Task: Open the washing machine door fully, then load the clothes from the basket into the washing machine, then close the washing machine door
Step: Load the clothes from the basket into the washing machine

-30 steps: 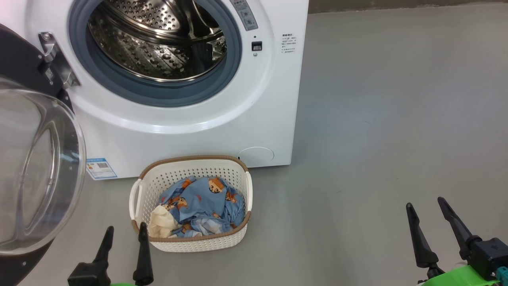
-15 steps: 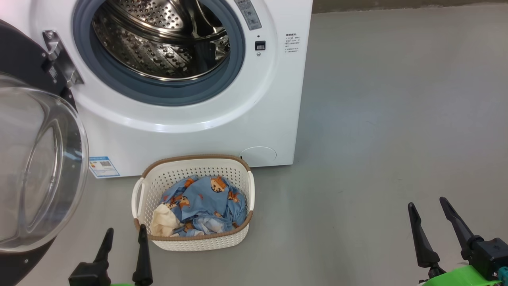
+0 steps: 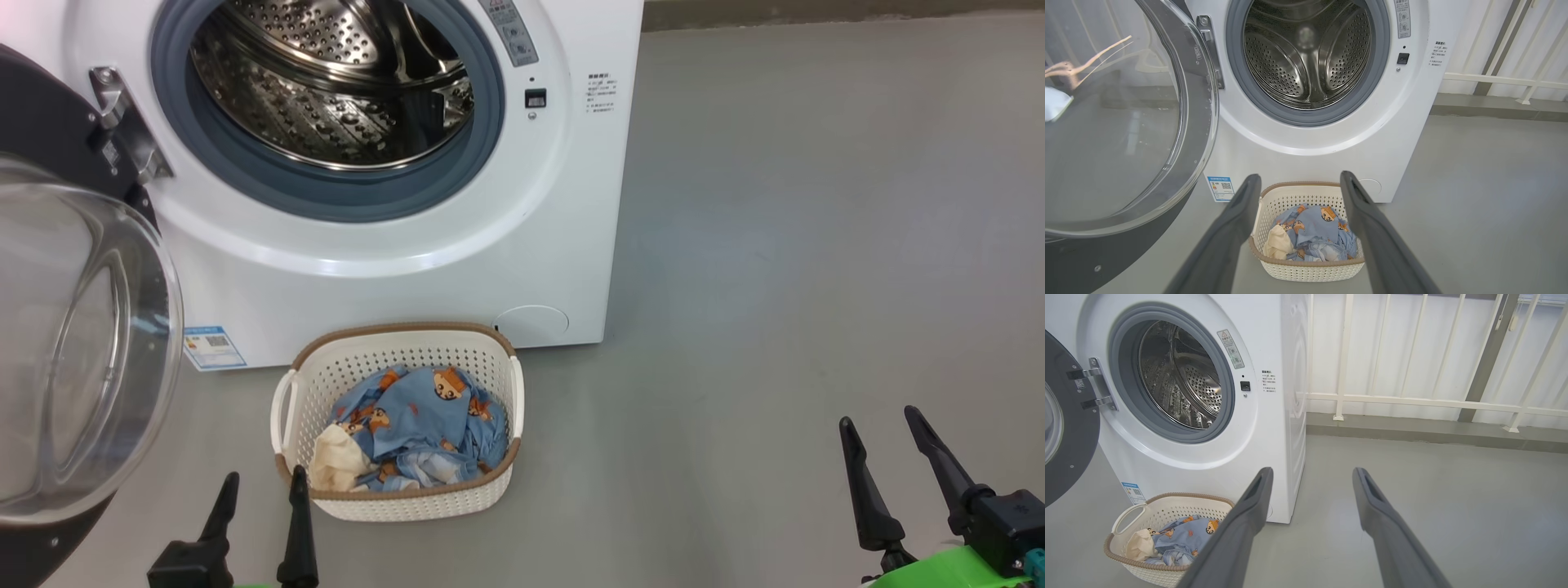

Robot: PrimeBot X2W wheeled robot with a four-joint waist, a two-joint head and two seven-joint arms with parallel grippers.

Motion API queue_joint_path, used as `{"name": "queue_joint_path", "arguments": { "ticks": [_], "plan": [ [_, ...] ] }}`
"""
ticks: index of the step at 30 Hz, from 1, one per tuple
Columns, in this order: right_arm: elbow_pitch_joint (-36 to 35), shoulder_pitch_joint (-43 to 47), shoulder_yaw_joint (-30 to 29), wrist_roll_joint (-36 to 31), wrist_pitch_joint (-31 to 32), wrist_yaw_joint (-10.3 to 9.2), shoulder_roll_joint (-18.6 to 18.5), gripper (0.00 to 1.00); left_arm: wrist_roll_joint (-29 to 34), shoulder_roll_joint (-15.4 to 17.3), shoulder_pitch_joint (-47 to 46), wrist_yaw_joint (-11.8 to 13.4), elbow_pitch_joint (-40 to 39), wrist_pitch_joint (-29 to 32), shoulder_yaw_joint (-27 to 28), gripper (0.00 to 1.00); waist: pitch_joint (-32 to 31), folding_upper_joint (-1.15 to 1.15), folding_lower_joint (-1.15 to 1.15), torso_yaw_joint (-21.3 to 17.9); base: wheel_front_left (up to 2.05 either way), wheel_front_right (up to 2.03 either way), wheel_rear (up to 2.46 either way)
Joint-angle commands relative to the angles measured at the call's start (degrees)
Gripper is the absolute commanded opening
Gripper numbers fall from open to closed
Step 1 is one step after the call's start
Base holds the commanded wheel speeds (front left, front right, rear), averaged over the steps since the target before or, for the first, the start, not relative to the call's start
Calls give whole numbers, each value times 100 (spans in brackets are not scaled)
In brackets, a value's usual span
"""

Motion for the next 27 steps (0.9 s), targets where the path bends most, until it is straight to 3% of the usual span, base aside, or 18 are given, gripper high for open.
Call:
{"name": "queue_joint_path", "arguments": {
  "ticks": [1, 17, 27],
  "plan": [
    [-124, -28, 130, 13, -37, 9, -74, 100, -53, 109, -274, 34, -111, -39, 176, 100, -13, 0, 0, -6, 85, -104, 19],
    [-103, -28, 143, 18, -48, 9, -84, 100, -60, 183, -299, -4, -106, -51, 61, 100, -38, 0, 0, 9, 160, -171, 10],
    [-71, -78, 199, 39, -55, 9, -94, 100, -85, 211, -332, 6, -93, -97, 33, 100, -7, 0, 0, 14, 64, -64, 0]
  ]
}}
